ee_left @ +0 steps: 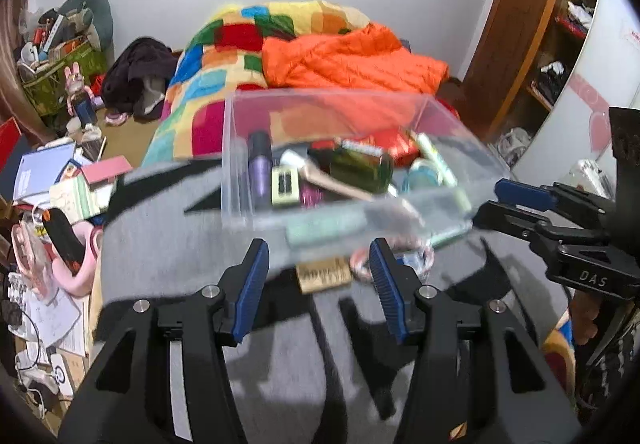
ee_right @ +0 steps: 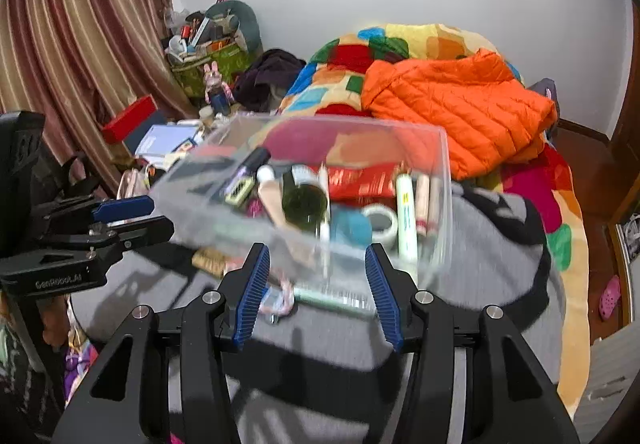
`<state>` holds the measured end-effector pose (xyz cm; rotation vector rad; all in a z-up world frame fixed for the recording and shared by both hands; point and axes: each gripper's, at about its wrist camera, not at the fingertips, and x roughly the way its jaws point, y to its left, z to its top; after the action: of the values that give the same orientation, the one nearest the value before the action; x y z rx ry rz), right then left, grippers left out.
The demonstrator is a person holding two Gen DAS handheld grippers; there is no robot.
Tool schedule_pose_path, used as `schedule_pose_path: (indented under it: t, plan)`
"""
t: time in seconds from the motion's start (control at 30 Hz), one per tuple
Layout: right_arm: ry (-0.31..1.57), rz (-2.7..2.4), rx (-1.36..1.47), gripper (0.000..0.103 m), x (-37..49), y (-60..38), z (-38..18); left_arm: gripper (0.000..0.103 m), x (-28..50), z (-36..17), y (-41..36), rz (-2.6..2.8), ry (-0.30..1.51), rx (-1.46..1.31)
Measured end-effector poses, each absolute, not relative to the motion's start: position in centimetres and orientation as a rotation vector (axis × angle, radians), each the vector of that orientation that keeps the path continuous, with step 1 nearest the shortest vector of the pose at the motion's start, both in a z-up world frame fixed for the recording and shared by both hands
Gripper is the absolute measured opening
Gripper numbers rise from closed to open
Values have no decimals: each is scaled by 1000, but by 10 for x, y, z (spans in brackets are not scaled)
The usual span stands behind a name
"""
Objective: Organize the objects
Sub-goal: 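Grasp the tan eraser with the left tool while the right tool grasps the toothpaste tube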
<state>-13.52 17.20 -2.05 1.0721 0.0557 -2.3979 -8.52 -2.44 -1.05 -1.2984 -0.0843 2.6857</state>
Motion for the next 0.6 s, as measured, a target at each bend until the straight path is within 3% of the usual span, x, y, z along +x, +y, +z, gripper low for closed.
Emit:
schedule_pose_path:
  t: [0.3, 0.6]
  plan:
    - [169, -2374, 1255, 46, -141, 185, -73, 52, -92, -60, -20, 2595, -65, -1508]
    - [149, -2349, 1267, 45, -156, 186, -87, 57, -108, -68, -8, 2612, 19, -1537]
